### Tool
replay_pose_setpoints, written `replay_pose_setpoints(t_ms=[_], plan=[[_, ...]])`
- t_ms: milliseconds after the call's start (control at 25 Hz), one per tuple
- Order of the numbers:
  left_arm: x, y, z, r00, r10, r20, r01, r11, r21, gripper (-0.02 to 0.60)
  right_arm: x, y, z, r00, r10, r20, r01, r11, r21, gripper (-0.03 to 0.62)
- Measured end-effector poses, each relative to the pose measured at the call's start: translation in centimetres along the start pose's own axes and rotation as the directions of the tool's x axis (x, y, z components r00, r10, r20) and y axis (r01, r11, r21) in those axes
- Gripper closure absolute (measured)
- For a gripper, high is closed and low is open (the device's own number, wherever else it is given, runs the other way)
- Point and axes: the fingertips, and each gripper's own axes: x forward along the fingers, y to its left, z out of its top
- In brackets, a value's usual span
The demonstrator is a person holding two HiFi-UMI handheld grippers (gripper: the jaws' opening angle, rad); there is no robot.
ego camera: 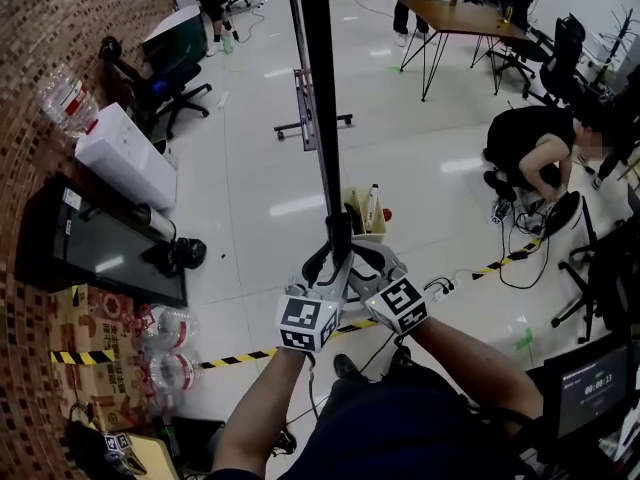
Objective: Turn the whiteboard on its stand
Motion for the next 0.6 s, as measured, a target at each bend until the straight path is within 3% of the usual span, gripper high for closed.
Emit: replay_pose_setpoints(t_ms=[160, 320, 600], plan=[[-1.5, 0.3, -1.2, 1.000, 0.017, -0.018, -0.017, 1.000, -0.023, 0.417, 0.8, 1.7, -1.4, 0.999, 0.041, -0.032, -0.041, 0.999, 0.003, 0.450], [-2.3, 1.3, -2.0, 0.994, 0.108, -0.026, -0.108, 0.994, 0.001, 0.414, 0.9, 2.6, -2.7, 0.990, 0.094, -0.108, -0.093, 0.996, 0.008, 0.462], [-2.4, 2.0, -1.8, 0.975, 0.220, -0.012, -0.220, 0.971, -0.096, 0.396, -4.1, -1.7, -2.9, 0.995, 0.024, -0.098, -0.013, 0.994, 0.106, 0.497]])
